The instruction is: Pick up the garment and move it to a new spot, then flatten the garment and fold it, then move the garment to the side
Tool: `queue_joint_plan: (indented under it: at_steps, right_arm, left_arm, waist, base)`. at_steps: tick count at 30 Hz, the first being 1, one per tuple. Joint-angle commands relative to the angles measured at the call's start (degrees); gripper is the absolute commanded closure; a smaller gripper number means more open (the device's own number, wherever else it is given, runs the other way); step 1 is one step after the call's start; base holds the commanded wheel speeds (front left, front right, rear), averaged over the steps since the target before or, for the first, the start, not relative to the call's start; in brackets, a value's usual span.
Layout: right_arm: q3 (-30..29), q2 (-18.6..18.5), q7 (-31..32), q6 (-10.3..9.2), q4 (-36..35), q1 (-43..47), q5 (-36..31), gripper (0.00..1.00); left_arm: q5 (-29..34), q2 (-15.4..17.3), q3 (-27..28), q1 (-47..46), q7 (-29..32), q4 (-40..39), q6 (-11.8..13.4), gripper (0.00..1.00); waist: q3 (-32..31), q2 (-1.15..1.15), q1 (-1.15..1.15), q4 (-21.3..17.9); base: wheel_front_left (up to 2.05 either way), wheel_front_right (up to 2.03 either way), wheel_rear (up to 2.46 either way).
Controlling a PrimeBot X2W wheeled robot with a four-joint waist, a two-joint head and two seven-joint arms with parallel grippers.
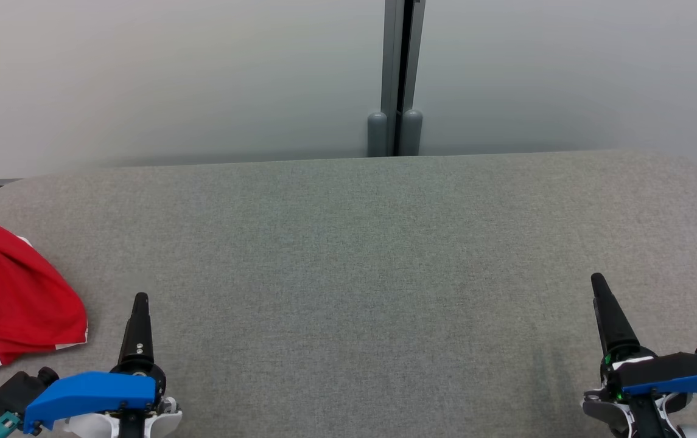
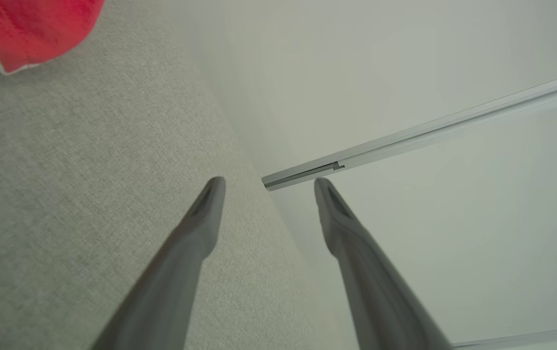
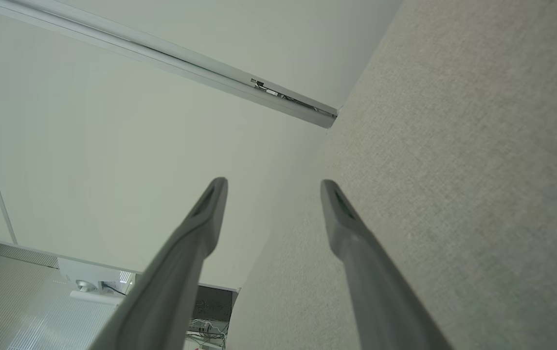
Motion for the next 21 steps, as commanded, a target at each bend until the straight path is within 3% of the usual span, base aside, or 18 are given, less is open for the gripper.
queue_joint_plan:
  at_steps: [1,9,21]
  right_arm:
    - [0.5,-0.7,-1.0,0.13,-0.3,-1.9,-3.6,0.0]
    - [1.2,-0.8,-2.8,0.15,0.6,-2.2,-12.4,0.0]
    - [2.0,-0.7,-5.0,0.17,2.5,-3.3,-23.6,0.0]
  left_arm:
    - [4.1,0.4,-0.7,-1.8,-0.8,-0.4,0.7,0.0]
    - [14.2,0.5,-2.6,-2.0,-2.6,-0.4,2.7,0.0]
    - [24.6,1.2,-5.0,-2.4,-4.9,0.6,5.0,0.0]
  waist:
    - [0.1,0.0,0.0,0.0]
    - [0.4,0.0,0.0,0.0]
    - [0.9,0.0,0.0,-0.1]
  base:
    - [0.0,0.0,0.0]
    - [0.0,0.0,0.0]
    - [0.0,0.0,0.0]
